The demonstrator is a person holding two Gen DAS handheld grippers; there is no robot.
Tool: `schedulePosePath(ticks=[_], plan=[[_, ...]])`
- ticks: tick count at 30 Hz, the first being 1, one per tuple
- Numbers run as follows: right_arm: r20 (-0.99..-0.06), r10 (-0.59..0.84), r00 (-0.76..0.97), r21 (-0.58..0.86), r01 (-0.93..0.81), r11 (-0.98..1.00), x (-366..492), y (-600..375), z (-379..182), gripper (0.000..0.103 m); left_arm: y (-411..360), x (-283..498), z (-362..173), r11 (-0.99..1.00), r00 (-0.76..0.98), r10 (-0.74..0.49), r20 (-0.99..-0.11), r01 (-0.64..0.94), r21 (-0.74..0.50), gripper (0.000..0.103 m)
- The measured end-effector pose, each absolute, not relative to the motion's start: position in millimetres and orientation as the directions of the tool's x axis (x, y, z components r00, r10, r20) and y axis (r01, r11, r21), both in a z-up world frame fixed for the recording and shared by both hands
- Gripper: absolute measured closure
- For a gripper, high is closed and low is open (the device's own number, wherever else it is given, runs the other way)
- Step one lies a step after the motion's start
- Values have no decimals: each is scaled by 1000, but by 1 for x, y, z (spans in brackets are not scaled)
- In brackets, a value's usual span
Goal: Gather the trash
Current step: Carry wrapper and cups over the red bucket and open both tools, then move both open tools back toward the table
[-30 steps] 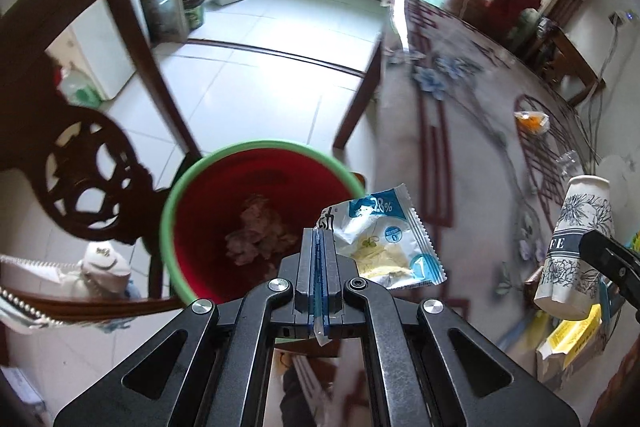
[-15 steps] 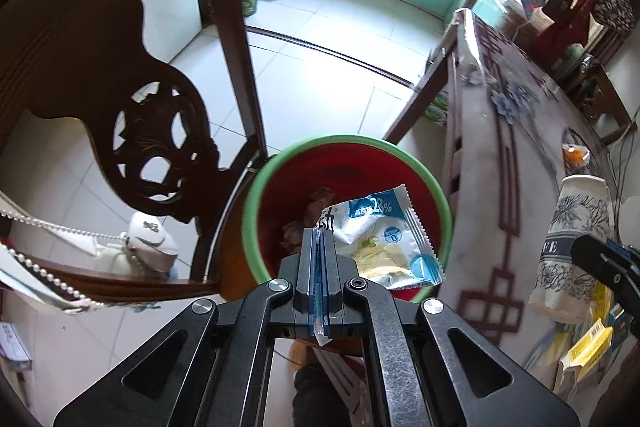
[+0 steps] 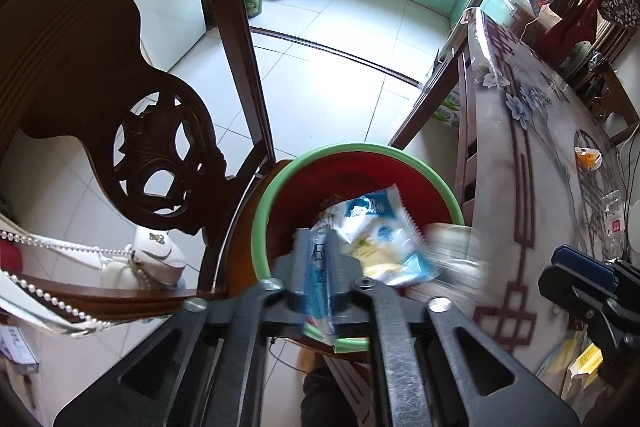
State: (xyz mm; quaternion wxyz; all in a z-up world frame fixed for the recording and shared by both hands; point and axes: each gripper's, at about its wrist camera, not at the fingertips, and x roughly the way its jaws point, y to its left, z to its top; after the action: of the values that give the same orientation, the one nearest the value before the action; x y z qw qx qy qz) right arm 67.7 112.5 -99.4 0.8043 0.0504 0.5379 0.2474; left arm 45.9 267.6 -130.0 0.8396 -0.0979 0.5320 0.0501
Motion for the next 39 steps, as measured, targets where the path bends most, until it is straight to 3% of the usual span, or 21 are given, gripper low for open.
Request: schedulePosePath(ticks=[2,6,17,31,39], plan=[[-838,452,305,346,-343,873,67,111,-98,64,269,46,-128,974,442,-17,-897,-195,-114,70],[-829,456,324,353,-330,876,65,101,-92,63,266,48,-126,975,448,-12,-894,-192,-110,63],[-839,387,382,325,-217,920,50,19,-84,63,230,46,-121,986,454,-37,-890,-126,-105,59],[-861,300,411,339,22,941,23,-132,-93,63,120,37,-128,994,383,-109,-917,32,-105,58],[-863,280,421,340,73,938,10,-199,-97,63,39,35,-118,983,388,-177,-904,121,-141,48]])
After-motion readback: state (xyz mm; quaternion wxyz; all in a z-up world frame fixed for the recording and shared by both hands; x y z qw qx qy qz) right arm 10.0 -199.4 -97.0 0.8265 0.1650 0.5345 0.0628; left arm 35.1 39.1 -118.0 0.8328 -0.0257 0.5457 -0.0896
